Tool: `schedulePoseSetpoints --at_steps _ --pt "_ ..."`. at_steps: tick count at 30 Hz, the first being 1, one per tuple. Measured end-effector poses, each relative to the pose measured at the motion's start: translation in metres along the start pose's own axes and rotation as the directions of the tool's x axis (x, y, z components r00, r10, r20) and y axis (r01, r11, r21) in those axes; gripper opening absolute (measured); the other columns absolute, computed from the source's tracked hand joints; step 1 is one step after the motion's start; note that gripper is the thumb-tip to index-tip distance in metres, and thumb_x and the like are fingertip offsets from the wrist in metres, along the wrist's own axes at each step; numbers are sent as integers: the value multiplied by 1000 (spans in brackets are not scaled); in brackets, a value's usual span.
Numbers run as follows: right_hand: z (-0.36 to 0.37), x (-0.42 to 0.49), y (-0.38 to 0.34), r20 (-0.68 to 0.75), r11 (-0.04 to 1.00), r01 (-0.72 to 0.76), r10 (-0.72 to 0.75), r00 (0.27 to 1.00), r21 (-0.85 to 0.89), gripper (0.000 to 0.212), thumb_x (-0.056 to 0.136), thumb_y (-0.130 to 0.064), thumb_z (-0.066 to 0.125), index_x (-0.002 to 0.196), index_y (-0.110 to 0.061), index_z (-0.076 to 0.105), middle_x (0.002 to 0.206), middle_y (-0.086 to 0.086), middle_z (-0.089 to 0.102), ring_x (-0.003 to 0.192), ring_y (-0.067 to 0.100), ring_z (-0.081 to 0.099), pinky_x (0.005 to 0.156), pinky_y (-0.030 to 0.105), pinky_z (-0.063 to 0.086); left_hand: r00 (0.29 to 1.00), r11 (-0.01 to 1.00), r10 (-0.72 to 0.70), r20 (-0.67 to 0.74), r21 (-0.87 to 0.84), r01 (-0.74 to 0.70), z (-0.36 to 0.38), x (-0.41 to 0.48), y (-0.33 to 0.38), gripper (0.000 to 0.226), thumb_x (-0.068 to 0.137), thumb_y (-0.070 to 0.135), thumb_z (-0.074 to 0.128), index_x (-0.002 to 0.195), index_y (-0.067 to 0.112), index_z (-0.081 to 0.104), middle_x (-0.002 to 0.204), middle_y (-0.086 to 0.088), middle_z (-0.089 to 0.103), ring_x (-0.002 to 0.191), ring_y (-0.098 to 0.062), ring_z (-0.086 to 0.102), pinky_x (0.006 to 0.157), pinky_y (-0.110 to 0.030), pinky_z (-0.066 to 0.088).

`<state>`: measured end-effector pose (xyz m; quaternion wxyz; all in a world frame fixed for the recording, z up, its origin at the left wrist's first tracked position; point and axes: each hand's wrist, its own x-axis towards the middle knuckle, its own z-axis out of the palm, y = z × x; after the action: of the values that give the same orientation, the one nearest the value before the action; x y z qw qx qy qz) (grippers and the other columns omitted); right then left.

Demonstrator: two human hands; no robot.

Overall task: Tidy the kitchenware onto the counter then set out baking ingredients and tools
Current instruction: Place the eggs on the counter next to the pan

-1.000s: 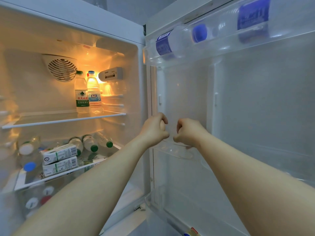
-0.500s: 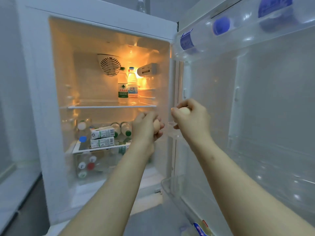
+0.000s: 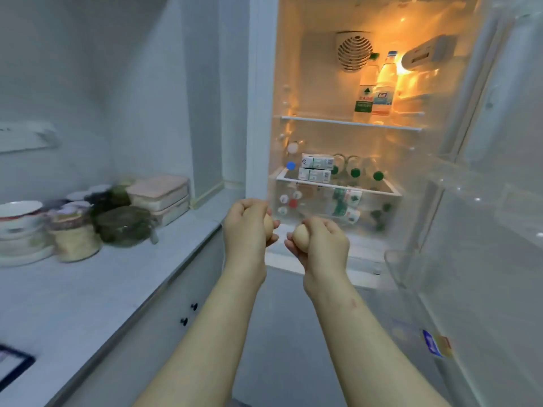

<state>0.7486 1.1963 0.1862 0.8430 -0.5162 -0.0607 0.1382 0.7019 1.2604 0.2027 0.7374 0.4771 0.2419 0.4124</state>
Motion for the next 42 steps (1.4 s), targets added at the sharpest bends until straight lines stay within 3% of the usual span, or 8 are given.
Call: schedulePoseSetpoints --at_steps 4,7,13,17,21,26,32,42 --pt "32 -38 47 164 988 -151 156 974 -43 17 87 -6 54 70 -9 51 81 10 51 73 26 55 54 24 56 971 992 106 -214 91 -88 -69 -18 6 15 88 6 50 76 15 52 74 0 55 52 -8 57 41 -16 42" --pt "57 -74 76 267 964 -251 264 927 -84 18 87 -6 54 70 -9 52 79 10 50 65 22 56 51 23 55 917 986 152 -370 126 -113 -122 -35 21 14 88 6 49 78 14 52 75 -1 55 54 -9 57 41 -16 42" --pt "90 -146 110 397 908 -386 419 817 -165 15 88 -5 54 74 -10 53 77 10 52 57 18 55 50 22 55 817 988 146 -557 129 -88 -207 -77 42 15 90 8 50 76 14 52 76 -2 54 59 -12 57 44 -18 43" --pt "116 -221 132 514 856 -445 514 687 -262 14 88 -5 54 75 -9 54 76 10 54 59 19 57 50 22 55 703 983 183 -687 149 -110 -270 -128 65 13 89 6 49 79 13 54 77 -3 55 53 -9 56 45 -20 45" --pt "134 -309 154 590 801 -480 592 549 -356 13 88 -6 55 75 -9 55 76 11 54 59 20 58 50 22 56 559 958 283 -779 255 -128 -335 -191 93 12 87 8 49 81 15 56 75 1 57 61 -11 59 48 -20 47" --pt "147 -417 173 641 744 -473 658 395 -472 9 88 -9 56 79 -11 58 88 13 57 70 20 61 58 25 58 402 946 324 -856 299 -127 -415 -275 122 13 88 9 51 80 18 57 82 -1 58 65 -13 60 50 -23 47" --pt "149 -560 194 627 627 -469 758 181 -622 12 88 -7 57 77 -12 56 86 13 57 65 18 60 60 26 58 177 945 325 -929 314 -87 -503 -389 149 12 89 11 51 80 17 56 79 0 59 66 -12 61 53 -23 47" --pt "155 -688 236 561 524 -390 828 22 -757 12 88 -9 57 76 -11 56 90 13 54 70 22 60 59 28 55 -19 976 217 -976 217 -1 -596 -486 162 12 94 16 47 86 22 54 89 1 57 73 -10 60 54 -20 47"
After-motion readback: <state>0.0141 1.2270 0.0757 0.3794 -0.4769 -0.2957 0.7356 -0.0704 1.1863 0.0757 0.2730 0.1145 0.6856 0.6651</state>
